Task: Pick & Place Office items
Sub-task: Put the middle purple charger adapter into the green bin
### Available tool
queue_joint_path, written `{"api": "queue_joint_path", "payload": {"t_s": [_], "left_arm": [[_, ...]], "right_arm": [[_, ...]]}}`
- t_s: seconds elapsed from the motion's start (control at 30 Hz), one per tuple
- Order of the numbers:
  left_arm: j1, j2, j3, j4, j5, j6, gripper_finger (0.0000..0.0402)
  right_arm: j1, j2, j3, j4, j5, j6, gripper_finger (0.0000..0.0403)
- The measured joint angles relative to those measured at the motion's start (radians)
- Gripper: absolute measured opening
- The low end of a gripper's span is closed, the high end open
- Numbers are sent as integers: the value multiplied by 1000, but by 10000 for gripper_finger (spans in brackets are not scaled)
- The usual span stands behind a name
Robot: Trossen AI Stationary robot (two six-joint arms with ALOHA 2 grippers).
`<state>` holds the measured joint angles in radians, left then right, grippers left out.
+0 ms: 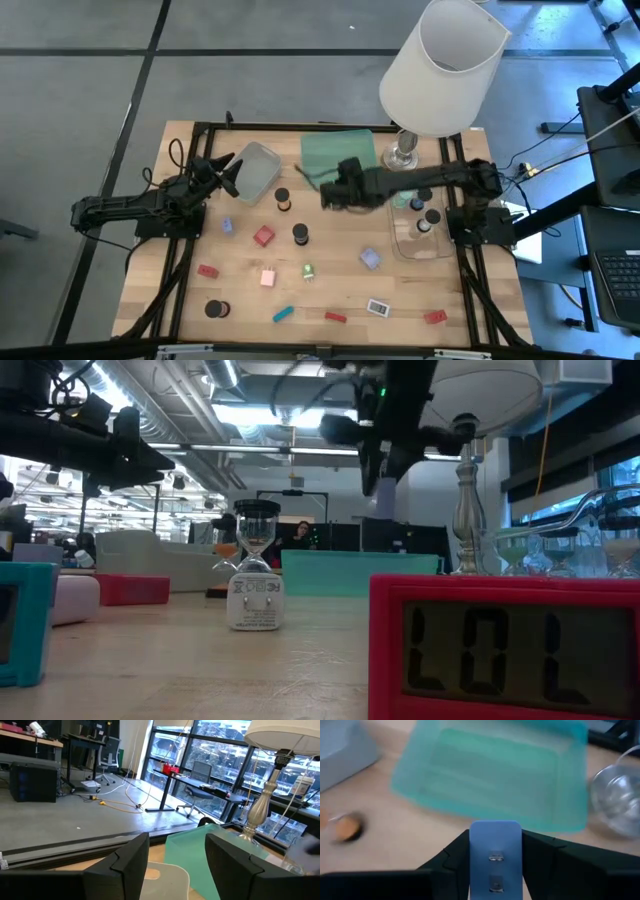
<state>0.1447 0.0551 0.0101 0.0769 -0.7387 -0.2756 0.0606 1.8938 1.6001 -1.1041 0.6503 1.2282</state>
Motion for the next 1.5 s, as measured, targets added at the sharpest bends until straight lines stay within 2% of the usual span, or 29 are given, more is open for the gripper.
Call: {"api": "queue_joint_path", "payload": {"t_s": [0.3,0.43,0.67,0.9,1.13,1.27,1.5], "left_arm": [[0,0,0,0,0,0,189],[0,0,0,0,0,0,190],[0,0,0,0,0,0,190],[0,0,0,0,0,0,191],[0,0,0,0,0,0,190],[0,0,0,0,0,0,191],[0,0,0,0,0,0,190]], "right_arm": [[-218,2,-1,44,-13,-233,126],[-287,2,-43,94,-12,-310,126],[-382,2,-198,320,-135,-413,126],[-427,2,-314,509,-239,-429,126],[-428,2,-321,510,-254,-443,126],[-429,2,-321,494,-305,-446,126],[-418,2,-321,486,-333,-447,136]]}}
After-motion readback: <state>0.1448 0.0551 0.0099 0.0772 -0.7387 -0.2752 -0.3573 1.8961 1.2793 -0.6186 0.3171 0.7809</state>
